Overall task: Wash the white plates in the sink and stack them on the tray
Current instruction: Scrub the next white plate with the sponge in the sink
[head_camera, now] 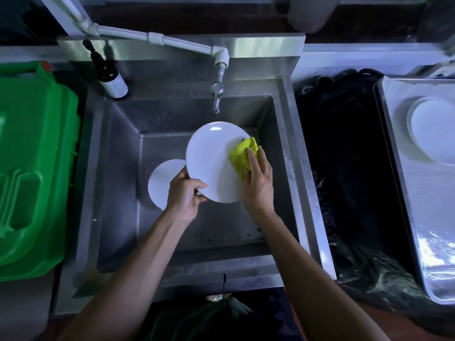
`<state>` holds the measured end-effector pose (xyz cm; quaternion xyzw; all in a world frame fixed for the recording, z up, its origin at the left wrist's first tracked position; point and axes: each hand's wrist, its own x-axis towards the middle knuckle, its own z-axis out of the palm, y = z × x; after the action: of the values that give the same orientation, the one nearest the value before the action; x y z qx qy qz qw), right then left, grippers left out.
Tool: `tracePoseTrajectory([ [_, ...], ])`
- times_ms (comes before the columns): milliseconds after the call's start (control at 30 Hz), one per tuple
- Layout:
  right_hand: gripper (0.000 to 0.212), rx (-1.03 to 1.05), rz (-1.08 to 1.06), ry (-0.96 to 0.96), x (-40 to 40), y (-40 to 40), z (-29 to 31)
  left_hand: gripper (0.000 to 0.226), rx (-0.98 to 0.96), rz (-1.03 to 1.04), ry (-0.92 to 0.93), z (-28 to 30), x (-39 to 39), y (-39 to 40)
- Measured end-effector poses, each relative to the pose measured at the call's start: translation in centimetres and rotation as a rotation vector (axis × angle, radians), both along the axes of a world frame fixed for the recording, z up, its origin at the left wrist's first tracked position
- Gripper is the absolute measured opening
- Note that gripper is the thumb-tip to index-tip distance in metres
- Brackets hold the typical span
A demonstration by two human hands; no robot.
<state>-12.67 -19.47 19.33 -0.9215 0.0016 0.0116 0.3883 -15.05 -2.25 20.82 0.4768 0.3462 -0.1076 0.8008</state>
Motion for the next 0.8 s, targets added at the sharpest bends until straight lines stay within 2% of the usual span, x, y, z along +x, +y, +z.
tracePoseTrajectory([
  [167,0.053,0.075,0.015,0.039,-2.9,2.1,0.1,0.042,-0.029,0.056,-0.025,-0.4,0.6,-0.2],
  [333,0.050,0.172,0.033,0.056,-4.5,5.1,0.8,0.030,-0.032,0.071,-0.041,-0.4,0.6,-0.5],
  [467,0.048,0.184,0.019,0.014,-4.9,5.6,0.9,0.028,-0.033,0.090,-0.044,-0.3,0.5,-0.6],
  [633,0.049,0.080,-0.111,-0.006,-4.4,4.4,-0.2,0.031,-0.011,0.107,-0.065,0.1,0.6,-0.7],
  [800,0.050,0.137,-0.203,0.030,-2.9,2.3,-0.8,0.031,0.015,0.094,-0.063,0.0,0.5,-0.8],
])
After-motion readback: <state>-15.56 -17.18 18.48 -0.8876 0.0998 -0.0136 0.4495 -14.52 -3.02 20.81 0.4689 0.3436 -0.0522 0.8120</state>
